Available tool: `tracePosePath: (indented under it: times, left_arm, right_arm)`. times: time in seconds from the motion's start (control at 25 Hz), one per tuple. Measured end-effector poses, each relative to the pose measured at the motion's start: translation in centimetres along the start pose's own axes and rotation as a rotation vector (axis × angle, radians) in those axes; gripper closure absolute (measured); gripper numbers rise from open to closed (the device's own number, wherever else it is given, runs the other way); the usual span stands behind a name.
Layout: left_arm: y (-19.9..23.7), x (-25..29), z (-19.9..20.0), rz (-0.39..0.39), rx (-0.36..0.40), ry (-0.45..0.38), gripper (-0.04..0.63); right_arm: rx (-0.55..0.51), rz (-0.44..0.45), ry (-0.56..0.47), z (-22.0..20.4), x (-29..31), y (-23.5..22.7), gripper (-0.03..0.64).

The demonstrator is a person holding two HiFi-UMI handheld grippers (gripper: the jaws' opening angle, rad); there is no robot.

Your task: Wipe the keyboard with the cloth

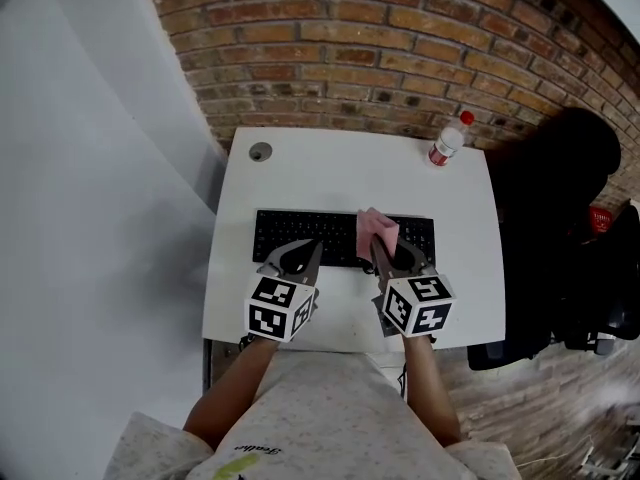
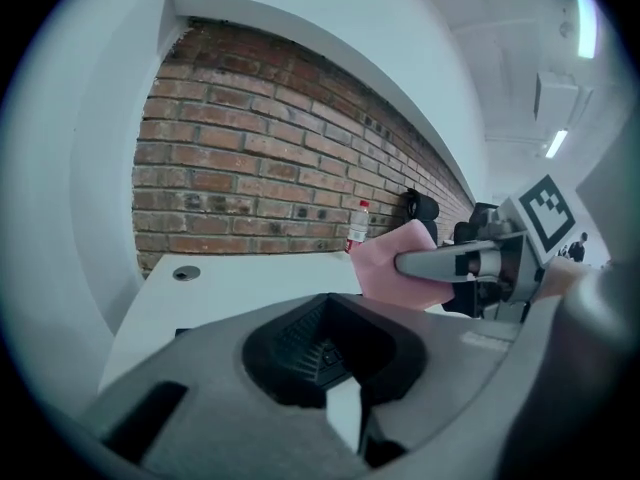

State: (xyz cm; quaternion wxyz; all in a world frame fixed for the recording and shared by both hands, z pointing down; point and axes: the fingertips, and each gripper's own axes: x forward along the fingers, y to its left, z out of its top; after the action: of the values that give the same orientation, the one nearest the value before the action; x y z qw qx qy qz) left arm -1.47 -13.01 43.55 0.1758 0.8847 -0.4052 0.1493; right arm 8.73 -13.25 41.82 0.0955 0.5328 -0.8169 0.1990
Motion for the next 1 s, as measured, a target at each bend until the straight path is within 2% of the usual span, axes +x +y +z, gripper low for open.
tracePosePath:
  times: [0.44, 1.0]
  left_arm:
    - [0.4, -0.5, 0.4, -0.042, 0.009, -0.013, 0.601]
    - [1.0, 0.1, 0.3, -0.036, 0.005, -0.009, 0.601]
  right_arm:
    - [-0.106, -0.06, -0.067, 1.0, -0.7, 2.0, 0.597]
    - [-0.12, -0.031, -0.072, 0.9, 0.3, 2.3, 0.597]
